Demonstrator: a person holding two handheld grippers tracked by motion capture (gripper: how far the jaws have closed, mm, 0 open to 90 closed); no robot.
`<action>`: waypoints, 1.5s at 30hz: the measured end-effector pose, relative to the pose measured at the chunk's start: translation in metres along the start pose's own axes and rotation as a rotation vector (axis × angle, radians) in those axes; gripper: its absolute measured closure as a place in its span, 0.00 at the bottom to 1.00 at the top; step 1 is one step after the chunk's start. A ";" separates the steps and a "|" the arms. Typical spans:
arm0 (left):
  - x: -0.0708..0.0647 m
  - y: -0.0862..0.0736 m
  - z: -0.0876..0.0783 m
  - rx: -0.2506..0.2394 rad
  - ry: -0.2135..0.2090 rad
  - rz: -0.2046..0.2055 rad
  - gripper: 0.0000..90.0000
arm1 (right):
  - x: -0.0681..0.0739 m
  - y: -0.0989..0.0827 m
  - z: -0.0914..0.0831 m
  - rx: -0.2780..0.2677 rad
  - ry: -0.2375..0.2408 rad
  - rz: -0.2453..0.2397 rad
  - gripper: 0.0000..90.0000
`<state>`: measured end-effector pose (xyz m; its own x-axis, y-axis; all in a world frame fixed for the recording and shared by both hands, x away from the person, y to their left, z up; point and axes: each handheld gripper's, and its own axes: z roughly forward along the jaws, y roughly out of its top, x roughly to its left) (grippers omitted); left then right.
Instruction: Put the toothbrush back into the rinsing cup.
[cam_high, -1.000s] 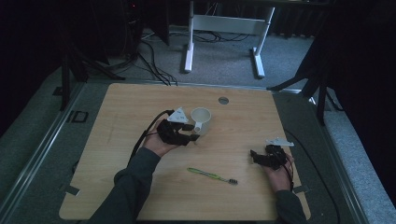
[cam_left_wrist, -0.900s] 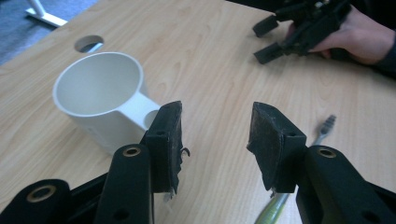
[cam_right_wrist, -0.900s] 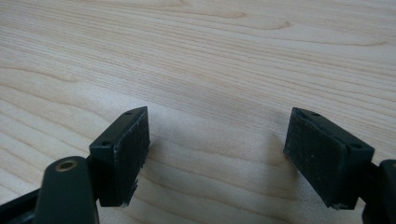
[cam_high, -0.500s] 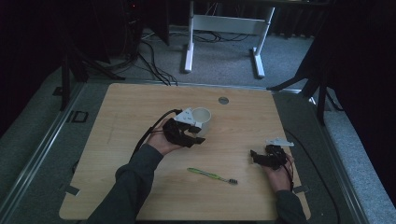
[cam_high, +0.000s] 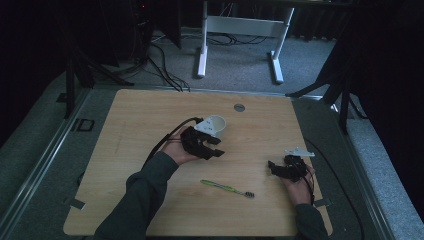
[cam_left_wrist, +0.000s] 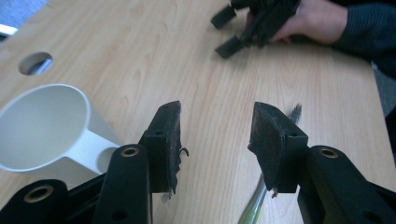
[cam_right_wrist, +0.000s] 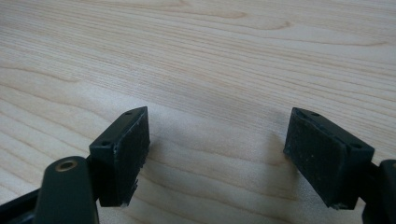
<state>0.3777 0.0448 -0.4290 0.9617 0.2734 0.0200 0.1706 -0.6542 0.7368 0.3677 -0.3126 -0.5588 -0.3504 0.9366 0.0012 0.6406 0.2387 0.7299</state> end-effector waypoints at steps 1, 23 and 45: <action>-0.001 0.000 0.003 0.014 -0.004 0.006 0.60 | 0.000 0.000 0.000 0.000 0.000 0.000 0.24; -0.017 0.002 0.034 0.138 -0.078 0.095 0.61 | 0.000 0.000 0.000 -0.001 0.000 0.000 0.24; -0.025 0.000 0.056 0.228 -0.146 0.137 0.64 | 0.000 0.000 0.000 -0.001 0.000 0.000 0.24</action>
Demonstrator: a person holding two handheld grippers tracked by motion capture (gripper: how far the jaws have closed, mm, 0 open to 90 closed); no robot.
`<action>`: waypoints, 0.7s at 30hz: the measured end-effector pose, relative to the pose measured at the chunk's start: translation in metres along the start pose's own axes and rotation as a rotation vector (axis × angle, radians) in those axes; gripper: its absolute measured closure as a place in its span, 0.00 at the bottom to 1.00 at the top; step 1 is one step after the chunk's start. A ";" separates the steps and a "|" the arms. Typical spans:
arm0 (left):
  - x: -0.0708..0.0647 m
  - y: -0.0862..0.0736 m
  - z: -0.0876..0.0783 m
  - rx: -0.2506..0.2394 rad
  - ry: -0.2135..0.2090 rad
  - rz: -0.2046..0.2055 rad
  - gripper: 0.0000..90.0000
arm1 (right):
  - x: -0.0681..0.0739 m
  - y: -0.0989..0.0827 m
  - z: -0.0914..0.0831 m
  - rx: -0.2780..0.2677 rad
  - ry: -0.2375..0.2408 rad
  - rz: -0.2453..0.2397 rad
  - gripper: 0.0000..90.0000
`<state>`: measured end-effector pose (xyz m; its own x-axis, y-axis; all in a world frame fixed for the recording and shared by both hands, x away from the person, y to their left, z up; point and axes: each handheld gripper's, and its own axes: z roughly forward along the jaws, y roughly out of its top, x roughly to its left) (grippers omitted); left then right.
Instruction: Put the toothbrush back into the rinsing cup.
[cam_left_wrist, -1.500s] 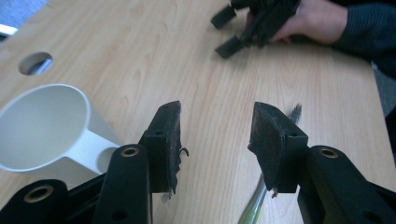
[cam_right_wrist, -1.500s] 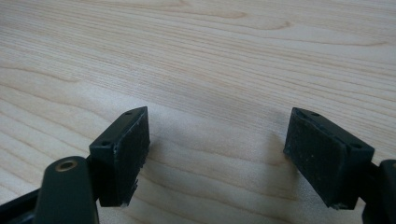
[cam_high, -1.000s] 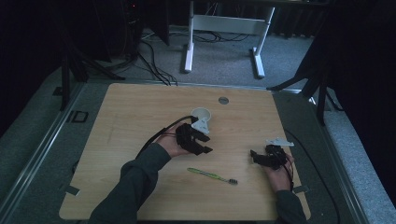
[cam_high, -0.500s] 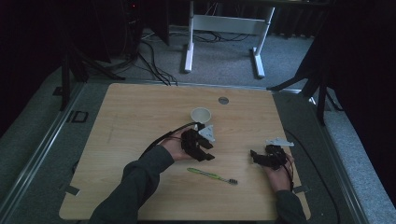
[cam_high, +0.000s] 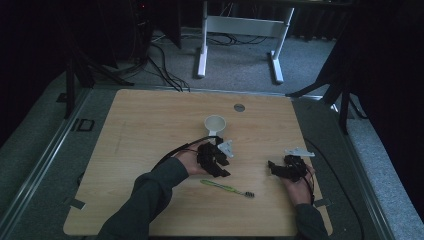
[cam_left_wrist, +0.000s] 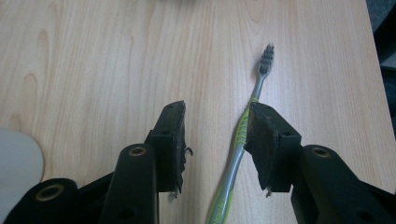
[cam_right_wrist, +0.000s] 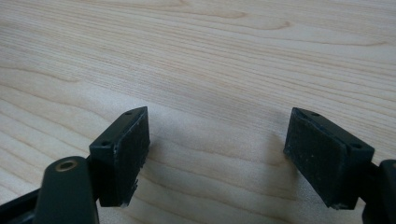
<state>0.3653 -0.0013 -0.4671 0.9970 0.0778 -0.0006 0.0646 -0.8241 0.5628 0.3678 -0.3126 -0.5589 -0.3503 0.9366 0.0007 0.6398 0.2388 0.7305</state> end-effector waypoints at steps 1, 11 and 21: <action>0.000 0.000 0.000 0.000 0.000 0.000 0.65 | 0.000 0.000 0.000 0.000 0.000 0.000 0.24; 0.000 0.000 0.009 0.033 -0.021 0.014 0.65 | 0.000 0.000 0.000 0.000 0.000 0.000 0.24; -0.002 0.000 0.016 0.058 -0.034 0.032 0.65 | 0.000 0.000 0.000 0.000 0.000 -0.001 0.24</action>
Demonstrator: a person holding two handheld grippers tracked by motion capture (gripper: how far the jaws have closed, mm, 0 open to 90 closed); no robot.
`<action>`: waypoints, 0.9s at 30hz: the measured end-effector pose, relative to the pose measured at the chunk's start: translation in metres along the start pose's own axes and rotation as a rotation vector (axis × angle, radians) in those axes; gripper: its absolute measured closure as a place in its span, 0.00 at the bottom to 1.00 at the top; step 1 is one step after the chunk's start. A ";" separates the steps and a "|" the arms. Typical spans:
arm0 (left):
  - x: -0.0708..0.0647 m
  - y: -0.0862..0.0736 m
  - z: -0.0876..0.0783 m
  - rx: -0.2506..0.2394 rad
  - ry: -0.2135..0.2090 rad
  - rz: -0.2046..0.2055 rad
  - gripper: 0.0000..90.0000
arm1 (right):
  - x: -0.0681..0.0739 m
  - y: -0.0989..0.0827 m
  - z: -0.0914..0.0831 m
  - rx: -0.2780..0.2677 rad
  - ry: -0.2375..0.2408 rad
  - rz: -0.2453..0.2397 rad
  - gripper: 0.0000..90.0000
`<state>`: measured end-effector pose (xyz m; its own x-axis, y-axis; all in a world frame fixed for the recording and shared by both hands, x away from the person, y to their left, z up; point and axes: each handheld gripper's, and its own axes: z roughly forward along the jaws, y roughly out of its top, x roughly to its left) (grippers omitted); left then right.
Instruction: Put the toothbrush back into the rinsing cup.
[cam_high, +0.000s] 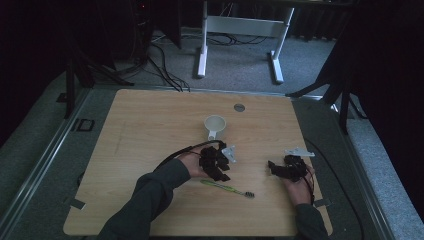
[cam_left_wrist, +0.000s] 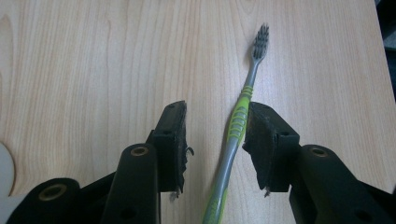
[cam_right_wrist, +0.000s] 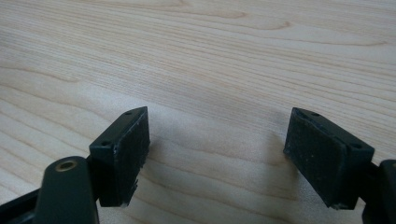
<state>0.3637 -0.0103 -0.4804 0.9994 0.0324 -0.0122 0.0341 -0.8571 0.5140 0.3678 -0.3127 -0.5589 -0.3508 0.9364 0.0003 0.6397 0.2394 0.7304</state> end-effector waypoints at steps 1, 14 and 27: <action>0.000 0.000 0.001 0.002 -0.001 0.002 0.65 | 0.000 0.000 0.000 0.000 0.000 0.000 0.24; -0.005 0.003 0.013 0.065 0.006 0.046 0.67 | 0.000 0.000 0.000 0.000 0.000 0.000 0.24; -0.011 0.006 0.025 0.139 0.013 0.100 0.68 | 0.000 0.000 0.000 0.000 0.000 0.001 0.24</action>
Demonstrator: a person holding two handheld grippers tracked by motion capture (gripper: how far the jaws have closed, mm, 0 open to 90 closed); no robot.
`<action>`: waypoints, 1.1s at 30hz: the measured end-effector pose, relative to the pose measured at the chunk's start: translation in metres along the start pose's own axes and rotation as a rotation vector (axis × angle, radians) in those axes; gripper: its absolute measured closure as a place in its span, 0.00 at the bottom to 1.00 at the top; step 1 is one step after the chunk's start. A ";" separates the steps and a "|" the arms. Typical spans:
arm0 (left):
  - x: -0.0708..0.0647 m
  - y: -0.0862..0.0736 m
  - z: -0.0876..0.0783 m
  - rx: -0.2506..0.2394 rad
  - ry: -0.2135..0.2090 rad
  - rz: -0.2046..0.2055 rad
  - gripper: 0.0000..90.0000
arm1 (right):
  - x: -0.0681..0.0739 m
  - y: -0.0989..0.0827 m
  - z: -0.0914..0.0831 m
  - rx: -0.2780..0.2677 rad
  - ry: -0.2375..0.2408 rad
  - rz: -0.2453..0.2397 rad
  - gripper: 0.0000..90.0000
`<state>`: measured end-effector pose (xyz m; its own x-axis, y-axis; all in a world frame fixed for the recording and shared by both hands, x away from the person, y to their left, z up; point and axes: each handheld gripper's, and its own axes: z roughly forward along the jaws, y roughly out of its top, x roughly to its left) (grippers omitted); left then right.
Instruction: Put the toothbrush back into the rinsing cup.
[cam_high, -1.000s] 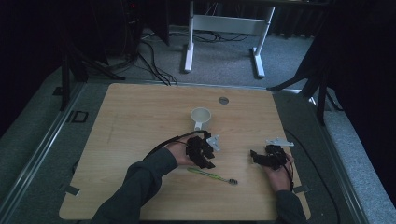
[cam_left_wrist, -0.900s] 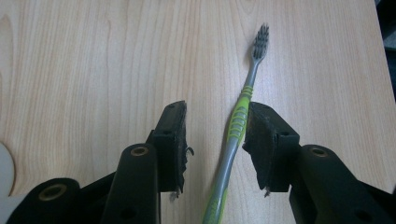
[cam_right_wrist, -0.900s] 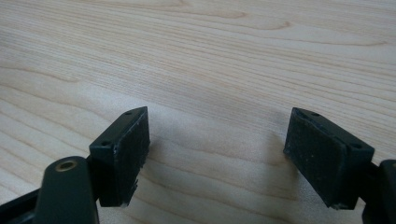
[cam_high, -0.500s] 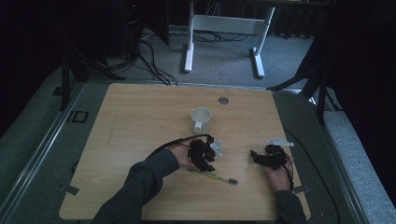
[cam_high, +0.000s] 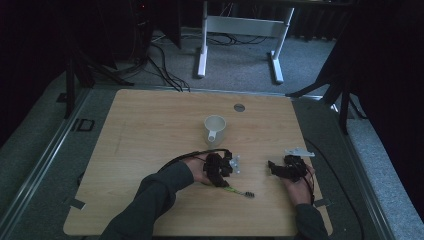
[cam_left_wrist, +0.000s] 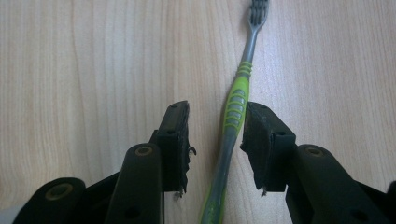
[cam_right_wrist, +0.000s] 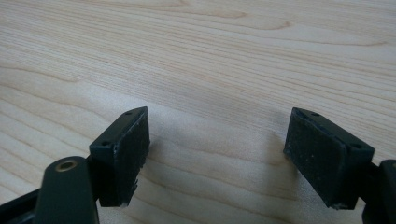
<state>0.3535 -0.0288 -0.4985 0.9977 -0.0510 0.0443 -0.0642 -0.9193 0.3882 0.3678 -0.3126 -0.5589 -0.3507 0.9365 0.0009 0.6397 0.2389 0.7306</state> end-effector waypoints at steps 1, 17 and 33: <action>0.000 0.000 0.000 0.000 0.000 0.000 0.68 | 0.000 0.000 0.000 0.000 0.000 0.000 0.24; -0.005 0.007 0.012 0.049 -0.027 0.032 0.68 | 0.000 0.000 0.000 0.000 0.000 -0.001 0.24; -0.010 0.017 0.021 0.120 -0.016 0.071 0.72 | 0.000 0.000 0.000 0.000 0.000 0.000 0.24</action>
<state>0.3433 -0.0523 -0.5120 0.9911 -0.1224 0.0529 -0.1323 -0.9533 0.2715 0.3678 -0.3127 -0.5589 -0.3510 0.9364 0.0005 0.6397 0.2394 0.7304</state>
